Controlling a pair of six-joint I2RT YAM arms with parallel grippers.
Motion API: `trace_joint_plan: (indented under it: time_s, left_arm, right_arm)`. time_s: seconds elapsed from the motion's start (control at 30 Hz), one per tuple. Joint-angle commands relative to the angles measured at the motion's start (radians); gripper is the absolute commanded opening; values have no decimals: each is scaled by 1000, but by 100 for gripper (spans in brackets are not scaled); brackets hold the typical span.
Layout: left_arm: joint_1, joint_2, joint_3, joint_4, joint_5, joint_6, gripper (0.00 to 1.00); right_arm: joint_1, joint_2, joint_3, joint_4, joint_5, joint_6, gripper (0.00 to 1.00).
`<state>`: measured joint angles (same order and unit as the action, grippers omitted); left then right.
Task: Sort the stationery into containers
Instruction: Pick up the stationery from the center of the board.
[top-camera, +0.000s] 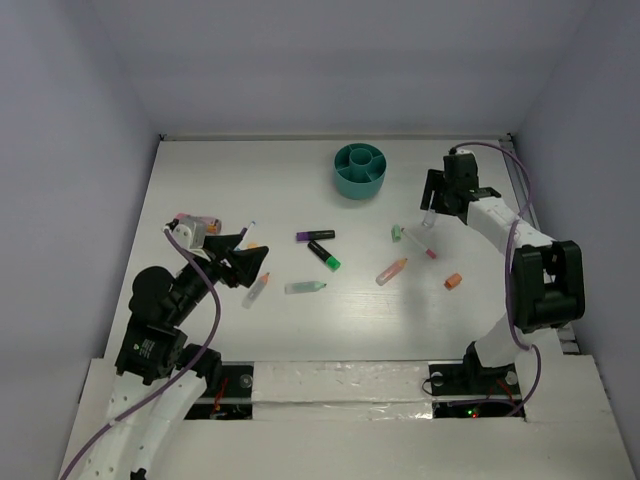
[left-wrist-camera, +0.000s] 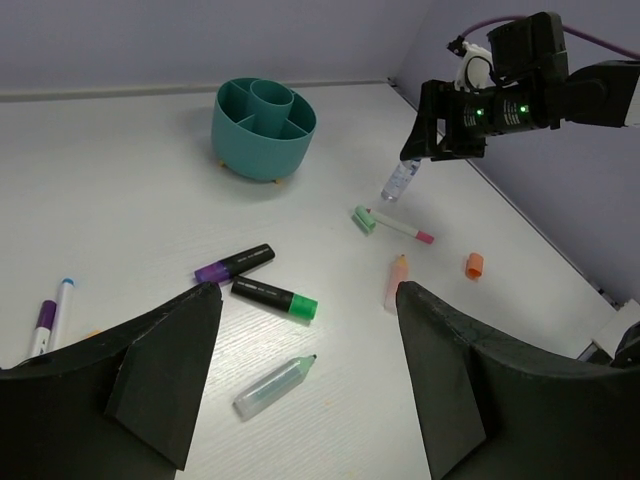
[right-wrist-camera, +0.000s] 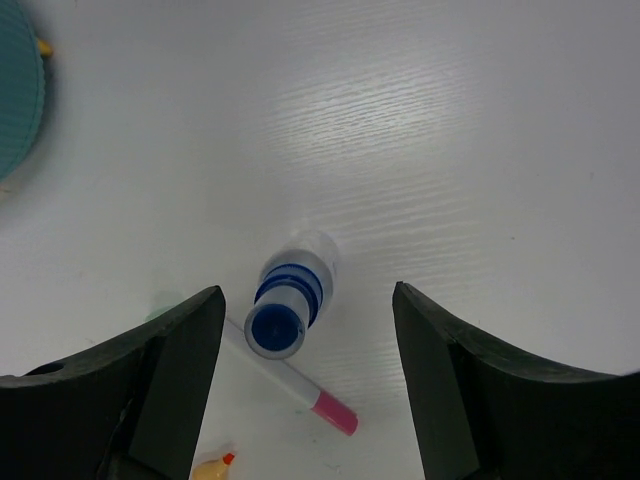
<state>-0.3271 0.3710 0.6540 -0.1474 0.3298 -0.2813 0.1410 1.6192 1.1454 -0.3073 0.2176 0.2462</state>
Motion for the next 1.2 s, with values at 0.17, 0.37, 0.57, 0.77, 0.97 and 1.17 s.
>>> trace_joint_plan:
  time_s: [0.17,0.37,0.57,0.77,0.97,1.17]
  left_arm:
    - [-4,-14,-4,42,5,-4,68]
    - [-4,-14,-4,42,5,-4,68]
    - [-4,-15,-4,42,5,-2,68]
    - [-4,-4,-2,39,2,-2,68]
    - [-4,17,7,19,-70,-7,67]
    - [-4,40,13,-4,-143,-16,67]
  right_arm:
    - [11,11,60,65,11,-15,62]
    - [11,28,66,66,22,-19,45]
    - [20,24,79,62,48,-27,18]
    - [52,13,197,31,95,-59,4]
    - [97,57,381,11,60,-77,1]
    - [146,117,473,83,2,-84,1]
